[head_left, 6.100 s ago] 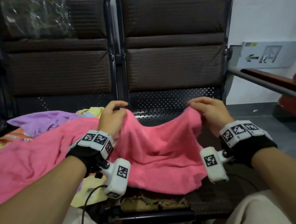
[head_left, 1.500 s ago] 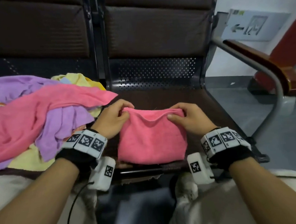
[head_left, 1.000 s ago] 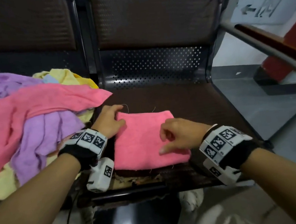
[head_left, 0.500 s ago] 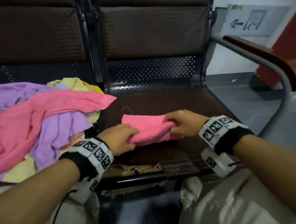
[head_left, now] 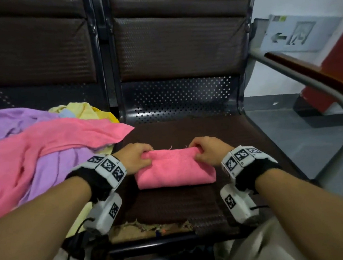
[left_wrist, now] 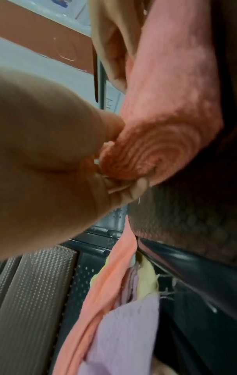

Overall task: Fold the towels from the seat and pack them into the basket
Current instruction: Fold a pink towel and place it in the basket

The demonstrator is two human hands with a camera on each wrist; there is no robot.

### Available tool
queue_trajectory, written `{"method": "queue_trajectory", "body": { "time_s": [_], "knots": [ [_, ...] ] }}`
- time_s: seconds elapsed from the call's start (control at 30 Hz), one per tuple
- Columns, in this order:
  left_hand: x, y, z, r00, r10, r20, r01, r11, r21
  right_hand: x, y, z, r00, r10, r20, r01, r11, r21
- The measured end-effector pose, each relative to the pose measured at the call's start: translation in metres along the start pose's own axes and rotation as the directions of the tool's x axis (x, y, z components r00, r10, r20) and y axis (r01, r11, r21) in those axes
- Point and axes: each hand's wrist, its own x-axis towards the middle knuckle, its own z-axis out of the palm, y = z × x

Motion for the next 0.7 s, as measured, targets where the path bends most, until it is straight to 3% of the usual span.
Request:
{"method": "queue_trajectory", "body": {
  "time_s": [0.1,0.2,0.3,0.43,0.57,0.7],
  "knots": [
    [0.01,-0.014,0.003,1.0,-0.002,0.022,0.001,0.999,0.045,0.011,0.005,0.003,0.992,0.119,-0.029,-0.119,0.993,0.021],
    [0.012,-0.021,0.008,0.994,-0.012,0.107,0.008,0.999,0.037,0.016,0.011,0.006,0.952,0.306,-0.013,-0.306,0.952,-0.029],
    [0.013,-0.02,0.012,0.986,-0.024,0.166,0.013,0.997,0.071,0.018,0.015,0.013,0.903,0.419,0.099,-0.409,0.907,-0.103],
    [0.011,-0.013,0.012,0.969,-0.041,0.245,0.003,0.988,0.154,0.016,0.011,0.025,0.911,0.367,0.19,-0.366,0.93,-0.04],
    [-0.001,0.0,0.011,0.961,-0.053,0.27,-0.01,0.974,0.227,0.006,0.001,0.019,0.936,0.335,0.106,-0.341,0.939,0.045],
    [-0.013,0.007,-0.001,0.993,0.051,0.11,-0.058,0.996,0.062,-0.014,-0.018,-0.002,0.992,0.092,-0.08,-0.07,0.967,0.246]
  ]
}}
